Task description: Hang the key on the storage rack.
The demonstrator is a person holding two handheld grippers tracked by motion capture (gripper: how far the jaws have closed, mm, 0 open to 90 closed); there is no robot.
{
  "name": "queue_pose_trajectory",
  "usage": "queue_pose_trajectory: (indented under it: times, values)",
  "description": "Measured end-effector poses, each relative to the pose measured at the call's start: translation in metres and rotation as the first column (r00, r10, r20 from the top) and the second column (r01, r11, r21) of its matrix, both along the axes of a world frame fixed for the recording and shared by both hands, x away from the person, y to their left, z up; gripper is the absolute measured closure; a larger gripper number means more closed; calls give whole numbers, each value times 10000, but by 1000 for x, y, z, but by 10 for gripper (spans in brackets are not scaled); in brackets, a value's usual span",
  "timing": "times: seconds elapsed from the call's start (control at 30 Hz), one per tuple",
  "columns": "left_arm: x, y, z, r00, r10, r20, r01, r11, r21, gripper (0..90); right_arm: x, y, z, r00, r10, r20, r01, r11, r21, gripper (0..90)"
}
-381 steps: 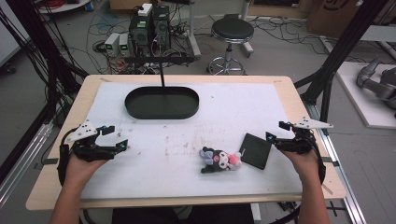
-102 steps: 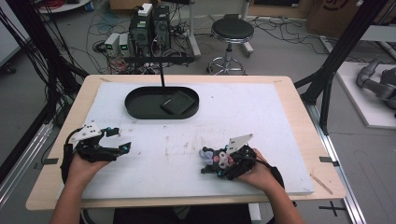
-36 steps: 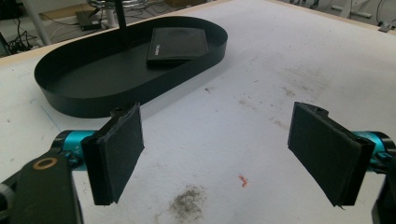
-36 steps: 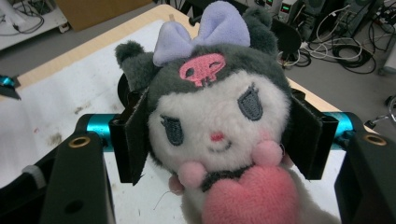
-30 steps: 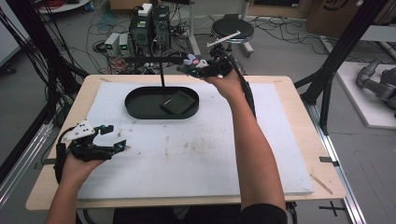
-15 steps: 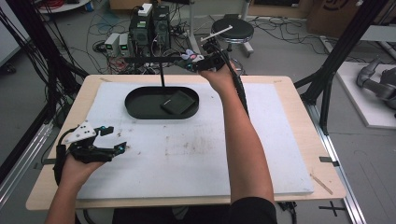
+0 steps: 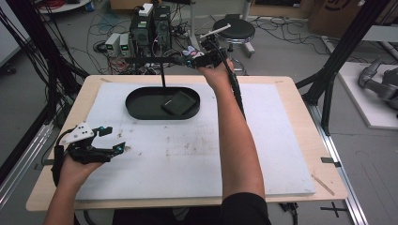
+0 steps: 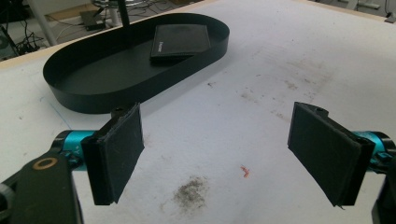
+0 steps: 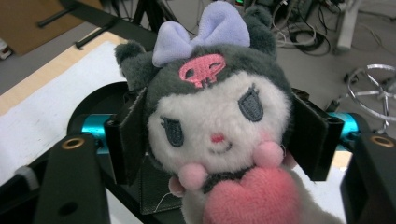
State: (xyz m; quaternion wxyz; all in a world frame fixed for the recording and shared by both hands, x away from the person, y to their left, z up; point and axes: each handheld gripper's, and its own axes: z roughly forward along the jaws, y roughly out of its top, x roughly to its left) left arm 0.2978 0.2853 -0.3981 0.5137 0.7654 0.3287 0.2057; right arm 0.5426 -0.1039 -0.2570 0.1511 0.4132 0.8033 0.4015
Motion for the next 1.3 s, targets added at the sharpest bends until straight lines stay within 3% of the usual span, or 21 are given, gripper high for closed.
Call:
queue_pose_trajectory:
  times: [0.07,0.27,0.53,0.73,0.87,1.1,1.23,1.3]
  values:
    - [0,1,0,10000,-18,2,18,10000,-16,182,2,-3,-1,9999,-146,-46,147,9998,156,271]
    - [0,2,0,10000,18,-2,-18,10000,-30,182,1,-8,1,9996,-266,-9,266,9996,-3,232]
    - [0,0,0,10000,-6,0,6,10000,-14,182,-8,-22,-1,9999,-112,2,112,9999,72,225]
    - [1,-3,-1,10000,-68,-45,68,10000,34,182,-25,-44,-8,9999,-43,110,42,9999,140,225]
    - [1,-8,-3,9998,-151,-109,152,9998,99,182,-39,-61,-12,10000,49,79,-48,9999,-100,225]
    - [1,-10,-3,9997,-201,-123,203,9996,210,182,-68,-91,-14,9987,227,448,-226,9997,-20,225]
    - [1,-11,-4,9997,-180,-134,182,9997,167,182,-78,-106,-20,9992,396,22,-395,9989,-271,212]
    - [2,-12,-5,9996,-208,-173,212,9996,201,182,-87,-112,-22,9984,529,220,-527,9986,-97,228]
